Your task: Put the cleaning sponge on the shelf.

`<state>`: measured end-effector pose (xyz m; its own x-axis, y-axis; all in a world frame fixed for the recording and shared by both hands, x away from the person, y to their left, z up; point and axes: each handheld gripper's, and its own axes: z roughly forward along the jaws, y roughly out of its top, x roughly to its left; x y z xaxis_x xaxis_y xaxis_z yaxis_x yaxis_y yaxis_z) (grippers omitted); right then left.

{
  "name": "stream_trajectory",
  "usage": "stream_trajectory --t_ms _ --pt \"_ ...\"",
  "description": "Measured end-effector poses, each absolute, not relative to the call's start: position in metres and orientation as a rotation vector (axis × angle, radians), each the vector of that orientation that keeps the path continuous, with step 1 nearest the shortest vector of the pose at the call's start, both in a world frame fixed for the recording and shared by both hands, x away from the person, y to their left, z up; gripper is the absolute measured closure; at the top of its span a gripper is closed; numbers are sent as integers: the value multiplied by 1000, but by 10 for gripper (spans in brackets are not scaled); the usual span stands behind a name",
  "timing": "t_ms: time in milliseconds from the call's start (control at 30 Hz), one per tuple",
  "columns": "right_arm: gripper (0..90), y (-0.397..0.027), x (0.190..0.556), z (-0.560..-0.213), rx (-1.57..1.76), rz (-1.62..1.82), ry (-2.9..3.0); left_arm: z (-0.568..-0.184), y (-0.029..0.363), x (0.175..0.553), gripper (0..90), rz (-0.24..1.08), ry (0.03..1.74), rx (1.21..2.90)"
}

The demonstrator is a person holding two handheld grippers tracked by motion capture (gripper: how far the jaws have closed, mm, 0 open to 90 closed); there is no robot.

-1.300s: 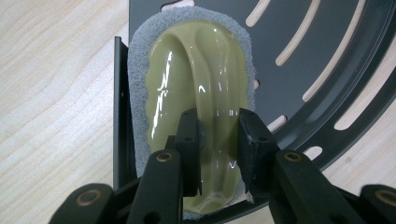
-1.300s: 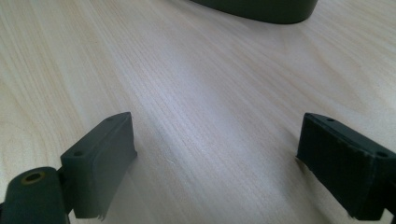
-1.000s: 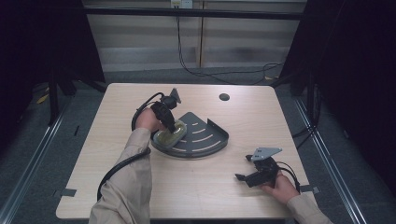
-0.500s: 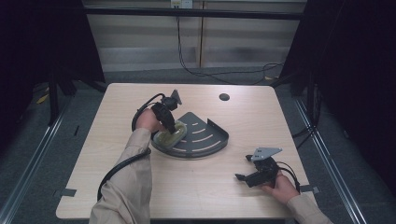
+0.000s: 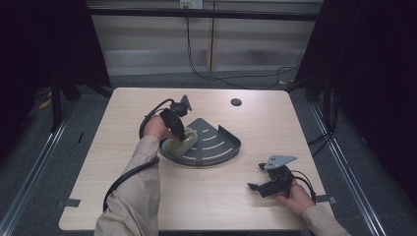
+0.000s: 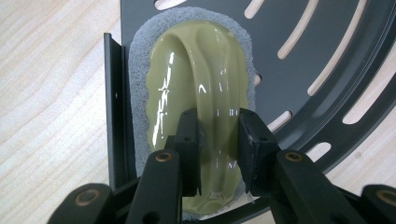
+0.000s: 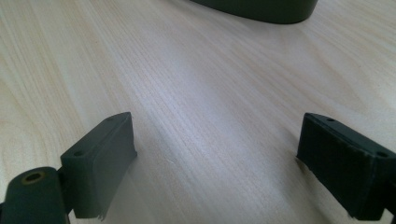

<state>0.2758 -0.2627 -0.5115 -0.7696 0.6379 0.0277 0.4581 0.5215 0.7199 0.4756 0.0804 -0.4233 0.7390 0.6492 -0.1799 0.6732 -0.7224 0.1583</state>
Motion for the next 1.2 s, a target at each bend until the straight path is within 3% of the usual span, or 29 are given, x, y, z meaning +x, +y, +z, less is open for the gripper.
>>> stream_trajectory --t_ms 367,1200 --pt "106 -263 276 -512 922 1087 2519 -422 83 475 645 -165 1086 2713" --pt "106 -263 276 -512 925 1088 2522 -405 97 468 343 -76 1141 2655"
